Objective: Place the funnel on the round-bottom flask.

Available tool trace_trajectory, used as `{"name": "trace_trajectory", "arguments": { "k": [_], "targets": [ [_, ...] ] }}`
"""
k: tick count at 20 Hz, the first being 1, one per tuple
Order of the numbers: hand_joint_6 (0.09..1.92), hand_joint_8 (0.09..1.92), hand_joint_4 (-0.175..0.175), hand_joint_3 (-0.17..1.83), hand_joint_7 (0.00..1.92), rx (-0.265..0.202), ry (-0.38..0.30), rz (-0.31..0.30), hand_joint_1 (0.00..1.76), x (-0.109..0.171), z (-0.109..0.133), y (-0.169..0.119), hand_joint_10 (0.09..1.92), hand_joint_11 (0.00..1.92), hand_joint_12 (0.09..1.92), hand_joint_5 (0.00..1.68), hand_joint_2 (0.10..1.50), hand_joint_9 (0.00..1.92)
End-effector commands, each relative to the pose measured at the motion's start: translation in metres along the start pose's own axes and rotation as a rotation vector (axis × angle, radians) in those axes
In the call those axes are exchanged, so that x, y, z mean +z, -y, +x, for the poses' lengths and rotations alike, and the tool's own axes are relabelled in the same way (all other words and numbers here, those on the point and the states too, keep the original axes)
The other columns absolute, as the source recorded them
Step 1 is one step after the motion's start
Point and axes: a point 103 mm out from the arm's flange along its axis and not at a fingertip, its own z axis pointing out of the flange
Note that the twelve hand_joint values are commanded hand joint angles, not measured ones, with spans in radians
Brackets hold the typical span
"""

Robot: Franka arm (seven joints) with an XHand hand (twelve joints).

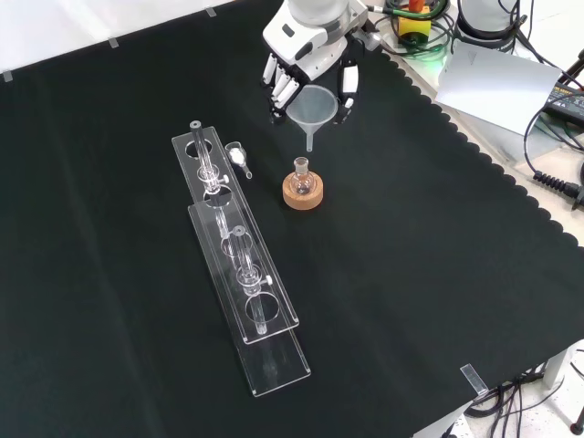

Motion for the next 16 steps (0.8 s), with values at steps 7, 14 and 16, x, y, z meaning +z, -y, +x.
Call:
{"name": "trace_trajectory", "arguments": {
  "k": [7,14,16],
  "targets": [
    [0.78,0.93,-0.100,0.59,0.79,-0.001,0.002,0.019,0.85,0.010,0.004,-0.016,0.53,0.86,1.05,0.55,0.70,1.18],
    [0.78,0.93,-0.101,0.59,0.79,0.001,-0.002,0.030,0.85,0.016,0.002,-0.020,0.53,0.86,1.05,0.55,0.70,1.18],
    [0.78,0.93,-0.101,0.59,0.79,0.002,-0.006,0.034,0.85,0.019,0.000,-0.022,0.53,0.86,1.05,0.55,0.70,1.18]
  ]
}}
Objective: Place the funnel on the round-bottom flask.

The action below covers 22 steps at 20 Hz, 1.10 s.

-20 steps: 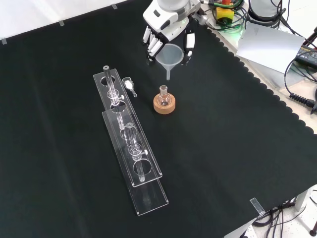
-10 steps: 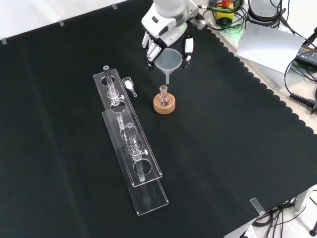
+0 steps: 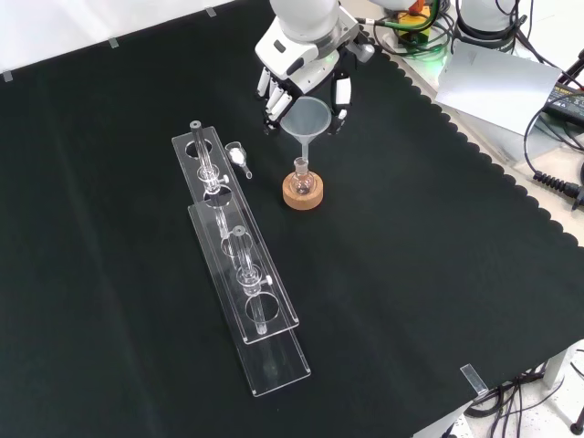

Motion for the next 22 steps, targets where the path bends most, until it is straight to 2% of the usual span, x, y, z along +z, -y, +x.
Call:
{"name": "trace_trajectory", "arguments": {
  "k": [1,22],
  "targets": [
    [0.78,0.93,-0.101,0.59,0.79,0.004,-0.010,0.010,0.85,0.0060,-0.0045,-0.0050,0.53,0.86,1.05,0.55,0.70,1.18],
    [0.79,0.93,-0.103,0.60,0.79,-0.005,-0.016,0.027,0.85,0.0136,-0.0063,-0.0117,0.53,0.86,1.05,0.56,0.71,1.18]
  ]
}}
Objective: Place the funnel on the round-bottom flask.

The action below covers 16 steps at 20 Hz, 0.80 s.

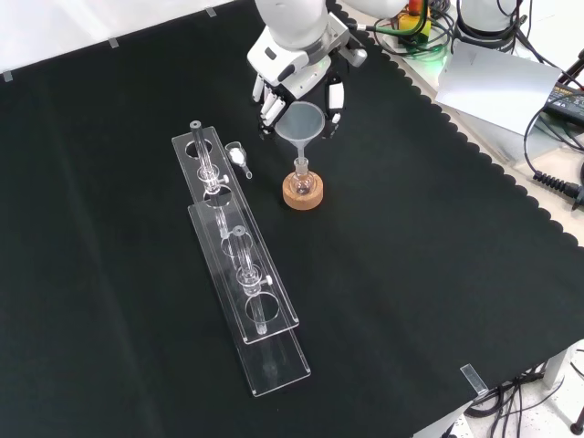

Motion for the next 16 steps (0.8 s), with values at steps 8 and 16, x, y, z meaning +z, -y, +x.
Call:
{"name": "trace_trajectory", "arguments": {
  "k": [8,16],
  "targets": [
    [0.79,0.93,-0.103,0.60,0.79,0.000,0.000,0.009,0.85,0.0024,0.0008,-0.0032,0.53,0.86,1.05,0.56,0.71,1.18],
    [0.79,0.93,-0.104,0.61,0.79,-0.005,-0.001,0.008,0.85,0.0054,0.0036,-0.0075,0.53,0.86,1.05,0.56,0.71,1.18]
  ]
}}
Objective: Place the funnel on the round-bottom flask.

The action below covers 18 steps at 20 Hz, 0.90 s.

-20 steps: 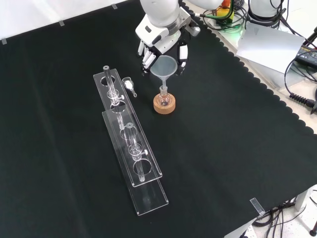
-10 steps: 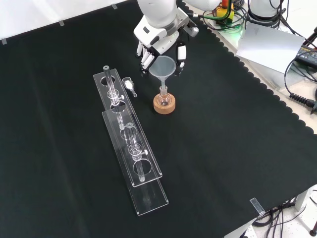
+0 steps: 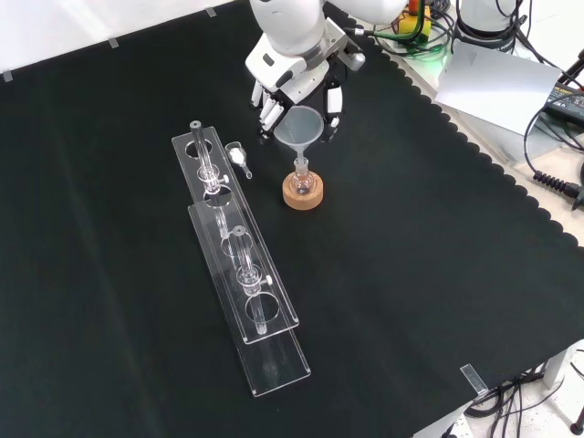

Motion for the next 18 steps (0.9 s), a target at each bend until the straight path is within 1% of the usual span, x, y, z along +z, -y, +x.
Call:
{"name": "trace_trajectory", "arguments": {
  "k": [1,6,13,18],
  "targets": [
    [0.79,0.93,-0.104,0.61,0.79,-0.004,-0.002,-0.001,0.85,0.0011,0.0013,-0.0017,0.53,0.86,1.05,0.56,0.71,1.18],
    [0.79,0.93,-0.104,0.61,0.79,0.002,0.016,0.006,0.85,0.0009,0.0058,-0.0040,0.53,0.86,1.05,0.56,0.71,1.18],
    [0.79,0.93,-0.104,0.61,0.79,-0.029,-0.004,-0.005,0.85,0.0005,0.0043,-0.0057,0.53,0.86,1.05,0.56,0.71,1.18],
    [0.79,0.93,-0.104,0.61,0.79,-0.039,-0.008,0.000,0.85,0.0024,0.0049,-0.0077,0.53,0.86,1.05,0.56,0.71,1.18]
  ]
}}
